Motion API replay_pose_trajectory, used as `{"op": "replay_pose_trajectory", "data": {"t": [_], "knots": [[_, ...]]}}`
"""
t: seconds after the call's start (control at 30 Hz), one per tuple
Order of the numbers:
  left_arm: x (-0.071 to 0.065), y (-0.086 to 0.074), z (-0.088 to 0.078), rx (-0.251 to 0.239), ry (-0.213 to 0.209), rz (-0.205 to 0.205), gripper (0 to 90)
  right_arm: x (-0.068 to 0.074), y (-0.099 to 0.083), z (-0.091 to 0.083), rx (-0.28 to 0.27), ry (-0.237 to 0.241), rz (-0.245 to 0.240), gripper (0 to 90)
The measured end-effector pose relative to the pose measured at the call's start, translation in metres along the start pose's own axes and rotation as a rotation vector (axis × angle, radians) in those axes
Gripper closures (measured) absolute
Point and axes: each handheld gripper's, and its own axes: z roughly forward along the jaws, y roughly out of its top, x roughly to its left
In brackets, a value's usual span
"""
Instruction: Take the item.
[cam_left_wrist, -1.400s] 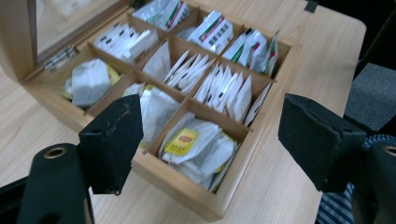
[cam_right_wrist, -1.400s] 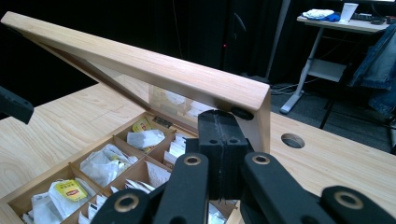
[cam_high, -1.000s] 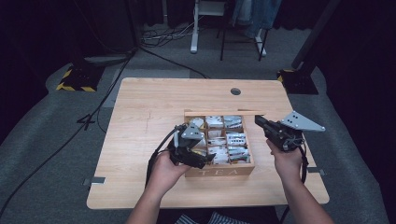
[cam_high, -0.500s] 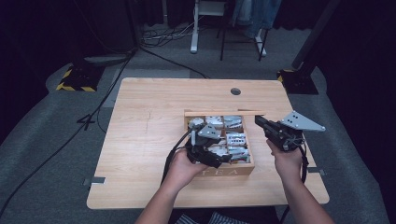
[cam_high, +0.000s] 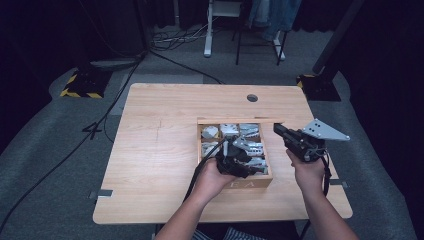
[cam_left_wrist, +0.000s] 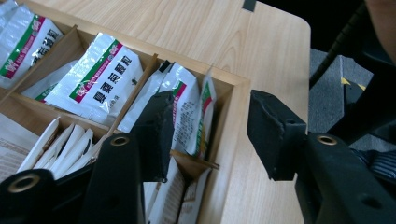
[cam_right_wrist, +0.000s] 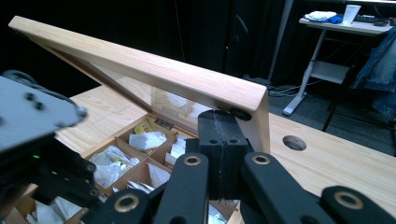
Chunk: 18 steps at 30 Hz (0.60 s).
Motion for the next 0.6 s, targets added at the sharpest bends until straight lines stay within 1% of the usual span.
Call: {"op": "replay_pose_trajectory", "data": {"t": [0.03, 0.13, 0.17, 0.2, 0.23, 0.3, 0.33, 0.4, 0.43, 0.47, 0.5, 0.57, 0.6], "knots": [[0.001, 0.001, 0.004, 0.005, -0.008, -0.010, 54.2, 0.000, 0.000, 0.000, -0.001, 0.002, 0.000, 90.0], [0.002, 0.003, 0.016, 0.036, -0.017, -0.008, 55.6, 0.000, 0.000, 0.000, -0.001, 0.002, 0.001, 90.0], [0.002, 0.004, 0.018, 0.051, -0.016, -0.006, 56.6, 0.000, 0.000, 0.000, 0.001, 0.000, 0.001, 90.0], [0.001, 0.005, 0.023, 0.063, -0.007, -0.003, 57.4, 0.000, 0.000, 0.000, 0.002, 0.001, 0.002, 90.0], [0.001, 0.005, 0.023, 0.063, -0.007, -0.003, 58.5, 0.000, 0.000, 0.000, 0.002, 0.001, 0.000, 90.0], [0.002, 0.006, 0.029, 0.087, -0.002, -0.001, 59.8, 0.000, 0.000, 0.000, 0.002, 0.001, 0.000, 90.0], [0.003, 0.006, 0.032, 0.094, -0.002, -0.005, 63.4, 0.000, 0.000, 0.000, 0.000, 0.003, 0.001, 90.0], [0.004, 0.006, 0.035, 0.096, -0.008, -0.007, 67.2, -0.001, 0.000, 0.000, -0.001, 0.004, 0.001, 90.0], [0.004, 0.006, 0.035, 0.096, -0.008, -0.007, 69.0, -0.001, 0.000, 0.000, -0.001, 0.004, 0.001, 90.0], [0.004, 0.006, 0.036, 0.105, -0.007, -0.010, 69.0, -0.001, 0.000, 0.000, -0.001, 0.004, 0.000, 90.0], [0.005, 0.005, 0.038, 0.123, -0.007, 0.003, 74.4, -0.001, 0.000, 0.000, -0.002, 0.005, 0.001, 90.0], [0.003, 0.005, 0.040, 0.149, -0.006, 0.013, 81.0, -0.001, 0.000, 0.000, -0.003, 0.006, 0.001, 90.0], [0.002, 0.005, 0.041, 0.143, -0.003, 0.025, 84.0, -0.001, 0.000, 0.000, -0.003, 0.006, 0.001, 90.0]]}}
